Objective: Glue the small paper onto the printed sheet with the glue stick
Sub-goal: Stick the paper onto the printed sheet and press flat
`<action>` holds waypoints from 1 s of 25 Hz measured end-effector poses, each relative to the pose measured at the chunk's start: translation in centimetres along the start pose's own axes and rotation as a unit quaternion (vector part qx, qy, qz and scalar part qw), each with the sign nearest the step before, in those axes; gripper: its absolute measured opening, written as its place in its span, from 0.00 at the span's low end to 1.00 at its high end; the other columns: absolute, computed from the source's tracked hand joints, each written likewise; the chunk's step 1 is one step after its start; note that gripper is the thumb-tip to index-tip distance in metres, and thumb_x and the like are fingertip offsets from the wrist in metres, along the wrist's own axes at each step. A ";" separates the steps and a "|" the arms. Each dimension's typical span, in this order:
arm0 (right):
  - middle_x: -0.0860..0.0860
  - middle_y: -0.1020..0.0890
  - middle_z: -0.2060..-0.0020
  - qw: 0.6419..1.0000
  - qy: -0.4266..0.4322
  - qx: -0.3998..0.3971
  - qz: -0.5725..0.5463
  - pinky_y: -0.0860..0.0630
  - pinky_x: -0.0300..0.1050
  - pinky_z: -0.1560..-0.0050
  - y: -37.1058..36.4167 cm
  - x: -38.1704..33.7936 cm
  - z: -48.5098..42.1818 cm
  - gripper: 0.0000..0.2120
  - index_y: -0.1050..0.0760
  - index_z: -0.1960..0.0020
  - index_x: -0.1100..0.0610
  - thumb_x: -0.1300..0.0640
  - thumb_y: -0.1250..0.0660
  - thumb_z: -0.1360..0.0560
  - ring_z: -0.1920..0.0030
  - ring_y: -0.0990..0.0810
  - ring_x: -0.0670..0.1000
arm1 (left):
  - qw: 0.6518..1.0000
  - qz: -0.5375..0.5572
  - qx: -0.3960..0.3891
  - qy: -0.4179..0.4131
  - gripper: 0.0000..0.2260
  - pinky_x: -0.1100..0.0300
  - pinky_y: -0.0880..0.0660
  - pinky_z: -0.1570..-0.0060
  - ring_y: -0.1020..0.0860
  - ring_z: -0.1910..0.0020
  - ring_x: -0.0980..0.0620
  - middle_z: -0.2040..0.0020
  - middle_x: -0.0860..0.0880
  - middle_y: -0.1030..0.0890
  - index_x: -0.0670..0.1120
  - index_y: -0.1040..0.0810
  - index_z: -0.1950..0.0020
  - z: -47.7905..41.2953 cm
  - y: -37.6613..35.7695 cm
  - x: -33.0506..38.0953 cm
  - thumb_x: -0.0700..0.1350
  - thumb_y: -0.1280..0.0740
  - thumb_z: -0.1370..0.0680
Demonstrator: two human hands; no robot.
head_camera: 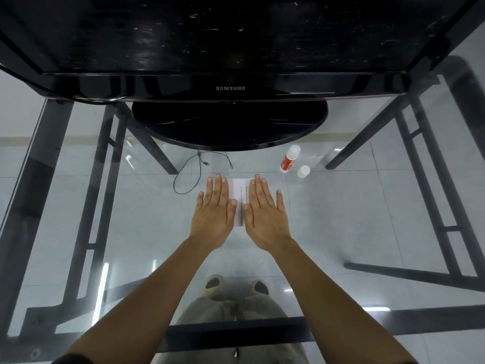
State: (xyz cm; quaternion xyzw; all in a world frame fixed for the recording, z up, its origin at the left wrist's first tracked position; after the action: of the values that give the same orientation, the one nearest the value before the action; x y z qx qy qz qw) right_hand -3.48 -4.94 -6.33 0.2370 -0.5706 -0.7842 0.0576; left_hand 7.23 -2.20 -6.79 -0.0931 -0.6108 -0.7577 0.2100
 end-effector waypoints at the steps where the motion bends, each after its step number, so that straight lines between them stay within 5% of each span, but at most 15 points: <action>1: 0.49 0.60 0.24 1.000 -0.001 0.009 -0.021 0.71 0.46 0.32 0.2 0.1 0.1 0.28 0.65 0.25 0.54 0.44 0.61 0.21 0.27 0.67 0.47 | 1.000 0.025 -0.002 -0.004 0.24 0.57 0.66 0.31 0.69 0.30 0.57 0.24 0.50 0.62 0.48 0.67 0.29 0.0 0.1 0.0 0.54 0.58 0.19; 7: 0.51 0.56 0.24 0.991 -0.076 0.077 -0.074 0.68 0.43 0.31 2.3 2.8 1.7 0.30 0.60 0.25 0.55 0.43 0.60 0.22 0.27 0.63 0.48 | 0.979 0.199 0.053 0.008 0.29 0.57 0.52 0.28 0.62 0.29 0.61 0.24 0.56 0.58 0.49 0.58 0.25 0.4 2.7 0.2 0.59 0.57 0.22; 13: 0.54 0.51 0.24 0.979 -0.174 0.104 -0.029 0.62 0.47 0.29 3.0 7.5 4.0 0.27 0.55 0.24 0.57 0.47 0.56 0.20 0.24 0.55 0.53 | 0.982 0.157 0.081 -0.062 0.24 0.64 0.45 0.33 0.44 0.26 0.51 0.25 0.46 0.39 0.45 0.42 0.26 -2.3 4.5 5.5 0.49 0.42 0.20; 17: 0.53 0.57 0.24 0.970 -0.231 0.076 0.008 0.63 0.49 0.29 2.4 10.4 4.9 0.28 0.60 0.25 0.56 0.46 0.60 0.20 0.25 0.60 0.53 | 0.977 0.181 0.088 -0.070 0.23 0.59 0.33 0.40 0.26 0.38 0.46 0.36 0.42 0.24 0.42 0.31 0.32 -5.5 5.2 8.7 0.51 0.34 0.24; 25: 0.51 0.59 0.24 0.968 -0.236 0.084 0.014 0.65 0.50 0.28 1.9 10.7 4.9 0.29 0.63 0.25 0.55 0.43 0.64 0.22 0.26 0.63 0.51 | 0.970 0.218 0.063 -0.090 0.16 0.61 0.30 0.50 0.22 0.48 0.49 0.47 0.45 0.19 0.43 0.23 0.44 -8.8 4.1 12.3 0.50 0.30 0.27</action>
State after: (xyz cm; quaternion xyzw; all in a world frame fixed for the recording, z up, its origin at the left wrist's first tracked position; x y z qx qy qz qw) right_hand -15.42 -5.18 -6.68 0.0413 -0.6353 -0.7662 -0.0875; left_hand -0.99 -13.91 -0.30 -0.2782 -0.6387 -0.6422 0.3197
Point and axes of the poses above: each hand's wrist, its own z-axis away from the middle knuckle, its own y-axis out of the back of the hand, x = y × z, the point moved 10 cm from there along -z, towards the middle knuckle
